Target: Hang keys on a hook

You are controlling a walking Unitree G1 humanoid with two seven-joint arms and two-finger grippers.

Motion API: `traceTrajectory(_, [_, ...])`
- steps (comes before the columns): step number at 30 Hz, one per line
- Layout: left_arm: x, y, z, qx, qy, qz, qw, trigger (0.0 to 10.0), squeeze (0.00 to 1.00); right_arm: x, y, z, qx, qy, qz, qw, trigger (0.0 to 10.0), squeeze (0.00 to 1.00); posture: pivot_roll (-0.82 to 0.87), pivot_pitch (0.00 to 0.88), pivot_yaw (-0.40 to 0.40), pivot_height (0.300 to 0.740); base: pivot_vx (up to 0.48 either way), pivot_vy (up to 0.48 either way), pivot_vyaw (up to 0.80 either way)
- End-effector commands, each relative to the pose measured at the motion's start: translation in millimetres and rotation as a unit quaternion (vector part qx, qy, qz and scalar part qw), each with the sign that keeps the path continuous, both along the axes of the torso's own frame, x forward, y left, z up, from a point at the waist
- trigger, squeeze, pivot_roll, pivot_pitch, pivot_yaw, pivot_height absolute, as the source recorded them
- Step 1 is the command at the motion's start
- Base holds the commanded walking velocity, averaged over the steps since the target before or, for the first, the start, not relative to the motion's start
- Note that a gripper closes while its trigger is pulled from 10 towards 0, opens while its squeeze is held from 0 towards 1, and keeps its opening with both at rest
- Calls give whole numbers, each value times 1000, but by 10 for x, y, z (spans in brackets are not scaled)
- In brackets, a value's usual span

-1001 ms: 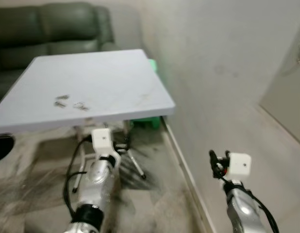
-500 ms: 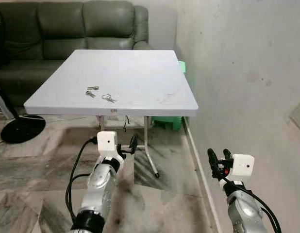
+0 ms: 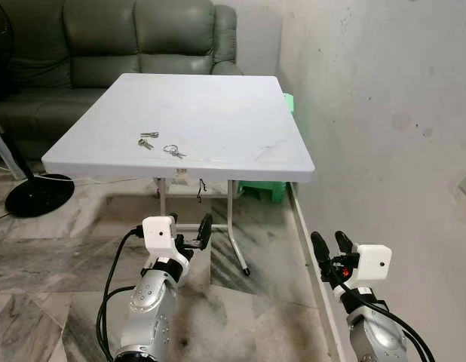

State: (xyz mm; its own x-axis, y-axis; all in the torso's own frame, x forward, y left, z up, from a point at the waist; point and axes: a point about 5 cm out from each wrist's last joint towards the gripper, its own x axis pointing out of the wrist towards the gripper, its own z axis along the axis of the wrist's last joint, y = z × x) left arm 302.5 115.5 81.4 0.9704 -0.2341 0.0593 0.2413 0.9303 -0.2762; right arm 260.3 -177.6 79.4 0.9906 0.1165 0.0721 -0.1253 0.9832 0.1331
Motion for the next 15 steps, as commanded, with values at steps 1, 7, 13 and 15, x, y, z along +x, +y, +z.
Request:
traceTrajectory(1, [-10,27,19,-3,0,4,1000,10000,0,-2,-8,33,-1,-3,5,1000,10000,0,-26,0,-33,740,0,0,0])
traceTrajectory(7, [-29,49,19,-5,4,5,1000,10000,0,-4,-13,43,-3,0,6,1000,10000,0,-23,0,-36,740,0,199,0])
traceTrajectory(13, [-35,58,27,-6,4,6,1000,10000,0,-16,-21,43,-4,2,5,1000,10000,0,-22,1,-37,740,0,339,0])
traceTrajectory(15, [-35,59,27,-6,6,5,1000,10000,0,-16,-27,43,-6,2,4,1000,10000,0,-22,3,-37,740,0,345,0])
